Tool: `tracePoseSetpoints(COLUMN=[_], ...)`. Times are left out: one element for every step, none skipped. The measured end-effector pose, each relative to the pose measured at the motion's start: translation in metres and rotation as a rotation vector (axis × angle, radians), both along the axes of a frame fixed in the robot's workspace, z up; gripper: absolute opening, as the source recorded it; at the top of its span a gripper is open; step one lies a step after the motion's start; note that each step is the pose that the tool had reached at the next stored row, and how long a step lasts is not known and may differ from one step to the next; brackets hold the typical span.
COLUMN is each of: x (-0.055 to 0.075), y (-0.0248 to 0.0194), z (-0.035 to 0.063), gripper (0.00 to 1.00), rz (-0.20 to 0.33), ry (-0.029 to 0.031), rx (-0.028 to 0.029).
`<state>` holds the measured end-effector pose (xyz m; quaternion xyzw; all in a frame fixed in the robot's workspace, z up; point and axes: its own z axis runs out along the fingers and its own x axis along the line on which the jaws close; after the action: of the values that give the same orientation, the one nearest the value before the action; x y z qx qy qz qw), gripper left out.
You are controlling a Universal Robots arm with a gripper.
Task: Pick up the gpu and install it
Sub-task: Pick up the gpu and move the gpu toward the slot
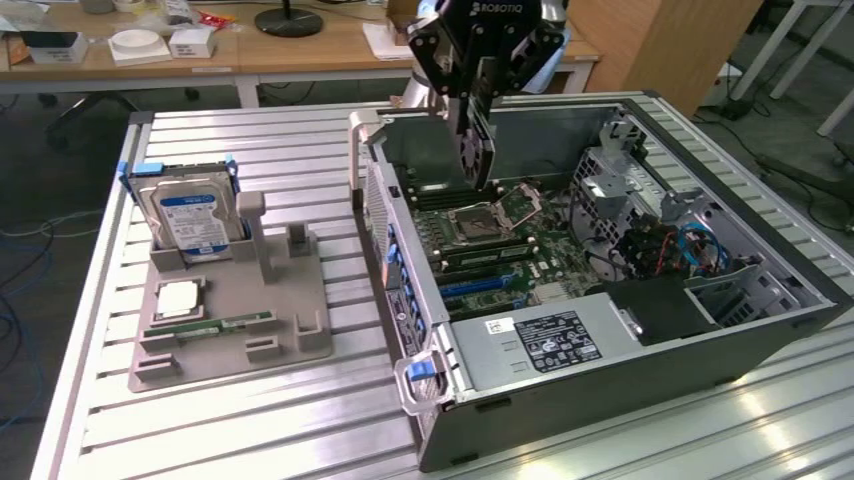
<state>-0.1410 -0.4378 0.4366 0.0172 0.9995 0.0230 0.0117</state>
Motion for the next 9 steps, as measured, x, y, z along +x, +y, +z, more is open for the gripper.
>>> tracePoseSetpoints(x=[0.0006, 0.0012, 0.0019, 0.0024, 0.003, 0.0035, 0.0041, 0.0046, 0.0052], y=[-0.0001, -0.0001, -0.0002, -0.0003, -0.0004, -0.0005, -0.0006, -0.0007, -0.0008], z=[0.0, 0.0, 0.0, 0.0, 0.0, 0.0, 0.0, 0.0, 0.0], gripper=[0.26, 0.26, 0.26, 0.26, 0.26, 0.26, 0.26, 0.26, 0.26], rz=[0.0, 0.0, 0.0, 0.0, 0.0, 0.0, 0.0, 0.0, 0.0], ry=[0.0, 0.0, 0.0, 0.0, 0.0, 0.0, 0.0, 0.0, 0.0], rx=[0.0, 0.0, 0.0, 0.0, 0.0, 0.0, 0.0, 0.0, 0.0])
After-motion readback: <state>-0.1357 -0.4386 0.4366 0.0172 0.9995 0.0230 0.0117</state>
